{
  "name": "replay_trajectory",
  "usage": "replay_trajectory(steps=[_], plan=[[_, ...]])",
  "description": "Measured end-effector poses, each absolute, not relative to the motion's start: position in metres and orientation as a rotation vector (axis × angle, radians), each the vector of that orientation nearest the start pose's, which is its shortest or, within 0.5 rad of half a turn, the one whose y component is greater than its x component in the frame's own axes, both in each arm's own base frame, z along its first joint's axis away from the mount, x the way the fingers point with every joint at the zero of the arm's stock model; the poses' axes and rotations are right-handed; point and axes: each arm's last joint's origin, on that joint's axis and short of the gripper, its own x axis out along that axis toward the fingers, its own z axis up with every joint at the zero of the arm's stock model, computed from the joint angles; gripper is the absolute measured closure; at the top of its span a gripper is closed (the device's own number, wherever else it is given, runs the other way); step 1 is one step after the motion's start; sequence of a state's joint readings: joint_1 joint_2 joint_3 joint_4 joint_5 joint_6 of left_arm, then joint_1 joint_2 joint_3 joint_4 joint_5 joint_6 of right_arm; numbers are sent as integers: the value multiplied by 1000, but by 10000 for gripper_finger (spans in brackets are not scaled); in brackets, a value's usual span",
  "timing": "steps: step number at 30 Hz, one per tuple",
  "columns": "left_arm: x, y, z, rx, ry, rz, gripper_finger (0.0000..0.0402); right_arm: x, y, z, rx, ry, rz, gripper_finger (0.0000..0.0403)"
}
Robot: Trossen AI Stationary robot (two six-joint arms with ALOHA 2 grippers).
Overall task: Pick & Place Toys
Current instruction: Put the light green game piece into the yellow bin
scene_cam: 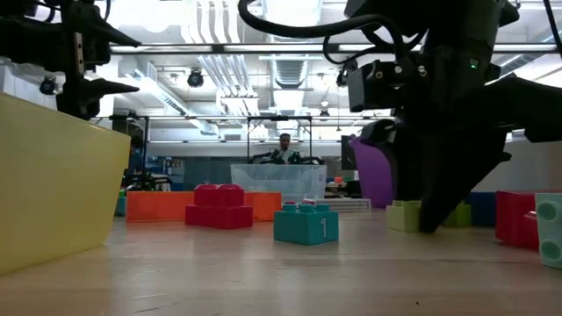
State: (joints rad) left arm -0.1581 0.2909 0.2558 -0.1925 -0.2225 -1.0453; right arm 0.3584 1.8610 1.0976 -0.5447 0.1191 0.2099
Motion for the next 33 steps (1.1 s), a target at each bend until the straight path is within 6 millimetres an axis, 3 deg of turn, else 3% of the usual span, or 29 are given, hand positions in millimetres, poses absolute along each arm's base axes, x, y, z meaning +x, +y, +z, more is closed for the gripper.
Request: replay_trajectory(steps=[3,12,20,33], plan=[[107,-11,209,-997,170,172,128,319,115,138,-133,1281,57,270],[108,-11,214,-865,136,131,128,329,119,150,-60,1234,15,270],[113,-13,213,-903,173,83,128,352,125,183,-70,1094,-11,270],[159,-22,218,-1011,131,25,128,382,110,237,-224,811,-333,270]])
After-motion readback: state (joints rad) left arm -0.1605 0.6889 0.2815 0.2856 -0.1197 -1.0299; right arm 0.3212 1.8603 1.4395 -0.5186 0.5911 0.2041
